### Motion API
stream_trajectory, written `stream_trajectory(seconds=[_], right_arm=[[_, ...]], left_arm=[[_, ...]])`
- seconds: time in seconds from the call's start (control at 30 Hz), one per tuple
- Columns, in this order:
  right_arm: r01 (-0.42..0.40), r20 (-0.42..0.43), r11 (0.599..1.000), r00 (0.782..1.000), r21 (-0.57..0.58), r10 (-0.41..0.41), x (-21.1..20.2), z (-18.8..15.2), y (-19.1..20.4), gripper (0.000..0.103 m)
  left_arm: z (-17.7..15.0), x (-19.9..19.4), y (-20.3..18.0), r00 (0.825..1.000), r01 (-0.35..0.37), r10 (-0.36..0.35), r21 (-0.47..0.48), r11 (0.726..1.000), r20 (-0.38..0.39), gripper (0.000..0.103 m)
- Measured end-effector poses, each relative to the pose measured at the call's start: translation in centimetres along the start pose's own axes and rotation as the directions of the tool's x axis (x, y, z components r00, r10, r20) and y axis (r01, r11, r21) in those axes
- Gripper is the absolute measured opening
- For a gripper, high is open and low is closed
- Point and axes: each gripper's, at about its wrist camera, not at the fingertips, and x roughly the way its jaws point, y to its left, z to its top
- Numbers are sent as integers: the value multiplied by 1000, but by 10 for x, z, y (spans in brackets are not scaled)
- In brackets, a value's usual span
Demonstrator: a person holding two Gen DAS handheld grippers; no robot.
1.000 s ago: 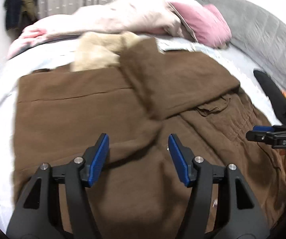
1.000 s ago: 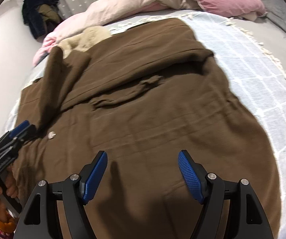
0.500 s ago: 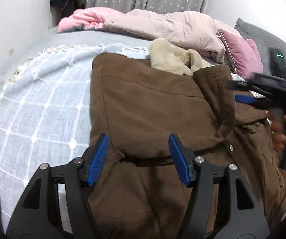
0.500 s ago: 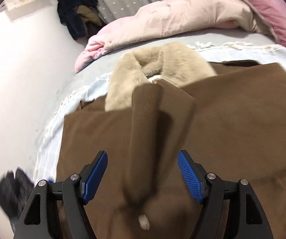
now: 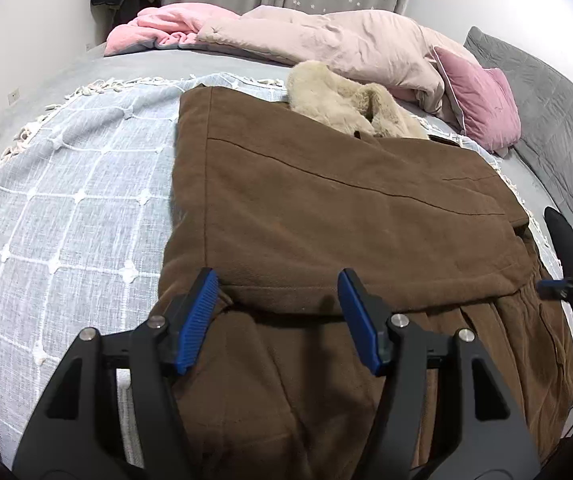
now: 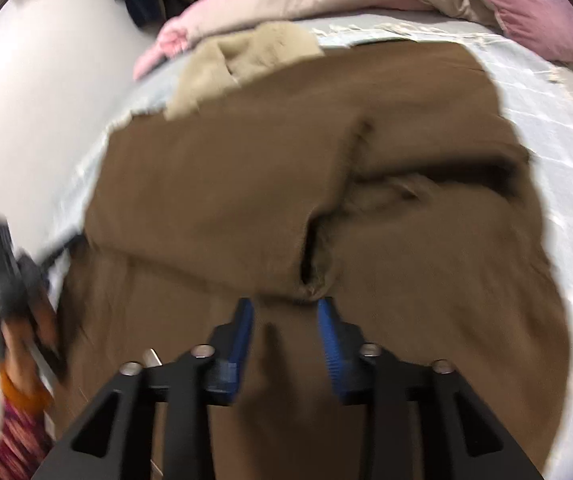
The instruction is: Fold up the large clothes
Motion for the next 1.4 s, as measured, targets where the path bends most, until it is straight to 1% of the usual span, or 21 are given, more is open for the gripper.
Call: stream_trajectory(seconds=[0.07, 0.2, 0.33, 0.43, 0.53, 0.6, 0.63, 0.7, 0.73, 0.77, 0.87, 0.97, 1.03, 1.07, 1.1, 1.13, 1.2, 1.23, 1.3, 1.33, 1.4], right_arm=[[15, 37, 1000, 999, -11, -15, -20, -6, -10, 52], [-12, 137, 999, 991, 53, 4, -38, 26, -24, 60], [-28, 180, 996, 984, 86, 12, -4, 72, -25, 60], [11, 146, 995, 989, 94, -25, 40, 99, -27, 59], [86, 112, 990, 989, 112, -98, 71, 110, -31, 42], [114, 126, 988, 984, 107, -127, 76, 111, -26, 18], [131, 145, 988, 979, 84, -142, 73, 112, -20, 13], [150, 181, 988, 971, 43, -156, 61, 115, -10, 8], [150, 199, 988, 968, 27, -152, 53, 115, -7, 8], [150, 230, 989, 962, 4, -146, 43, 119, -1, 8], [164, 343, 984, 930, -65, -132, 7, 132, 20, 7], [193, 453, 974, 883, -114, -122, -15, 148, 40, 7], [254, 491, 959, 856, -124, -163, -9, 161, 46, 8], [280, 478, 952, 857, -121, -192, -3, 165, 45, 11], [334, 440, 937, 860, -100, -260, 11, 173, 42, 15], [406, 403, 911, 847, -71, -346, 23, 180, 37, 15], [442, 383, 896, 835, -41, -395, 31, 180, 28, 16], [410, 385, 912, 844, -15, -373, 30, 177, 22, 17], [308, 373, 951, 883, -5, -284, 31, 168, 18, 24], [271, 352, 962, 903, -25, -245, 38, 163, 21, 25], [267, 323, 961, 918, -72, -231, 49, 150, 30, 26]], left_arm=[[4, -2, 2, 1000, -7, 7, 5, 1000, 0, 63], [18, -9, 16, 998, -41, 42, -19, 999, 35, 64], [36, 2, 40, 999, -41, 43, -83, 996, 15, 63], [55, 27, 50, 998, -49, 48, -63, 997, -28, 63], [75, 62, 58, 992, -82, 78, -36, 996, -100, 63], [89, 78, 65, 991, -71, 59, -90, 993, -123, 63], [94, 81, 68, 992, -51, 37, -117, 992, -118, 62], [106, 86, 72, 995, 7, -26, -190, 982, -101, 33], [109, 88, 74, 993, 25, -49, -218, 976, -106, 9], [112, 89, 76, 993, 31, -59, -251, 967, -106, 9], [109, 64, 80, 998, 68, -63, -300, 951, 28, 8], [96, 46, 95, 987, 110, -58, -366, 924, 150, 8], [91, 52, 94, 993, -3, 43, -338, 941, 112, 14], [92, 58, 91, 988, -119, 143, -305, 945, 58, 16], [93, 59, 89, 977, -192, 211, -288, 938, 37, 16], [93, 56, 88, 967, -231, 252, -279, 932, 41, 19], [95, 41, 85, 965, -210, 244, -276, 938, 93, 37], [97, 34, 80, 966, -191, 229, -264, 946, 122, 44], [100, 29, 63, 971, -147, 180, -202, 968, 156, 44], [102, 33, 52, 978, -128, 153, -167, 978, 144, 44], [97, 45, 29, 991, -76, 85, -89, 993, 103, 46]])
